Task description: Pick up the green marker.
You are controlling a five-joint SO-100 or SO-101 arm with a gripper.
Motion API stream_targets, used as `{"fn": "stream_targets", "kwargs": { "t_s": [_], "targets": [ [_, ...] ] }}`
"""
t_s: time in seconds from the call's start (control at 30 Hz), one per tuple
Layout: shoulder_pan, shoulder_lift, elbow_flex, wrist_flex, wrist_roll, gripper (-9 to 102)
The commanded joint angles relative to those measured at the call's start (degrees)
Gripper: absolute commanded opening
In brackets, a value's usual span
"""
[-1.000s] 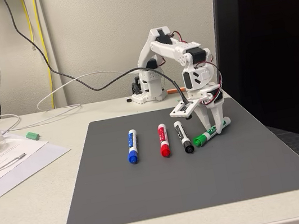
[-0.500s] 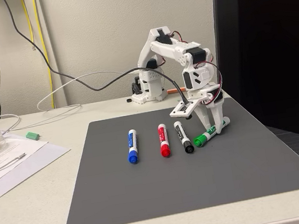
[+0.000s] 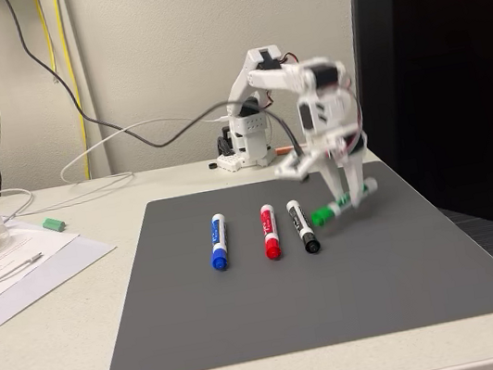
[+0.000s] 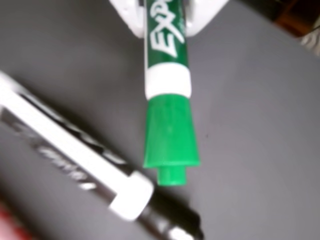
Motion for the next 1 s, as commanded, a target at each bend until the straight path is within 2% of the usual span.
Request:
{"fn": "stream_targets", "kwargs": {
  "t_s": [0.0,0.17,0.53,0.83,0.97],
  "targets": [
    [1.1,-2.2,-22.1,10.9,0.9,3],
    [1.8,5.8,-18.5,11.9,4.1,3],
    [2.5,37.4,6.7,11.9,9.8,3],
    [9.4,56.3,20.7,11.6,11.1,3],
    [11.5,62.8,29.0,7.6,10.5,3]
  ]
}}
